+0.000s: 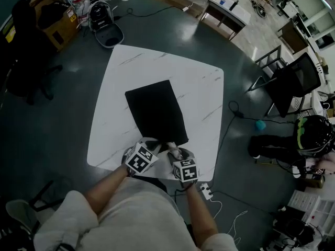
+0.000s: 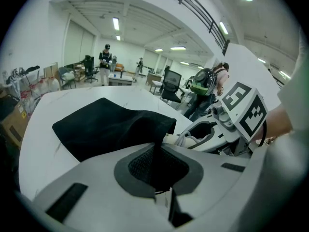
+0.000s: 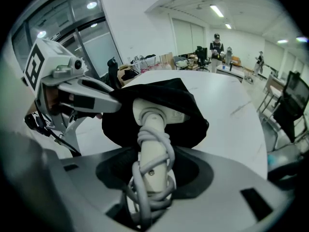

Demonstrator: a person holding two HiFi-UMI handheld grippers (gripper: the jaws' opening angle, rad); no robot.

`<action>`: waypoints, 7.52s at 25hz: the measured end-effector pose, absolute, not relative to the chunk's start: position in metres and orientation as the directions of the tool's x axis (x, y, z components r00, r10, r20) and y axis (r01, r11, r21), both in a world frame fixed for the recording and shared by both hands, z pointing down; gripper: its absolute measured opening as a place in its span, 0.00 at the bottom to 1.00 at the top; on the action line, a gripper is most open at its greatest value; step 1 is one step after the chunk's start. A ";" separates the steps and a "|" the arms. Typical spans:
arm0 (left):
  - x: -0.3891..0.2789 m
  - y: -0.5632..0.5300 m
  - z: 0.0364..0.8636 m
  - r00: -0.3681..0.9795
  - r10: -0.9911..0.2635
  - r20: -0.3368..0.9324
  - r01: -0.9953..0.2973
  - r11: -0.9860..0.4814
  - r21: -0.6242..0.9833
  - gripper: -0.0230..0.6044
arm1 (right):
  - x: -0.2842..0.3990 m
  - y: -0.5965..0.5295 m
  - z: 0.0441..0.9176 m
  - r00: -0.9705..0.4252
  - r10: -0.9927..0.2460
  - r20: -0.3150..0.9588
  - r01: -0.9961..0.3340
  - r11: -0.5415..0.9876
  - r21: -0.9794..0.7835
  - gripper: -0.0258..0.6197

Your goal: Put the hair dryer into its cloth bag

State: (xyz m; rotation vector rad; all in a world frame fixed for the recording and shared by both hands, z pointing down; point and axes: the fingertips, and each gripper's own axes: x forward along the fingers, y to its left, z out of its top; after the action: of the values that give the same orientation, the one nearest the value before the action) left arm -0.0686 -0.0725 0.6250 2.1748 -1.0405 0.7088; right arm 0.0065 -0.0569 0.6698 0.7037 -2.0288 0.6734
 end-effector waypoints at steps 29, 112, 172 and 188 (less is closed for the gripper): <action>-0.068 -0.065 0.630 0.560 -0.469 0.683 -0.807 -0.496 0.321 0.06 | -0.028 -0.090 0.690 -0.440 -0.249 0.863 -0.695 0.703 -0.152 0.38; -0.099 -0.028 0.680 0.250 -0.578 0.776 -0.956 -0.274 0.104 0.30 | 0.024 -0.135 0.676 -0.464 -0.471 0.751 -0.647 0.758 0.076 0.45; -0.228 -0.254 0.448 0.279 -0.884 0.376 -0.959 -0.276 0.063 0.06 | -0.052 -0.279 0.459 -0.593 -0.701 0.396 -0.765 0.644 -0.004 0.07; -0.163 -0.074 0.571 0.234 -0.791 0.566 -0.972 -0.167 0.167 0.06 | 0.000 -0.120 0.582 -0.596 -0.569 0.566 -0.707 0.706 -0.035 0.07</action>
State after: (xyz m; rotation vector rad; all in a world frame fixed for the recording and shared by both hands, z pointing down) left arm -0.1631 -0.0745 0.5715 2.0181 -1.6106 0.4829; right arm -0.0004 -0.1200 0.5817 0.9738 -2.3851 0.3487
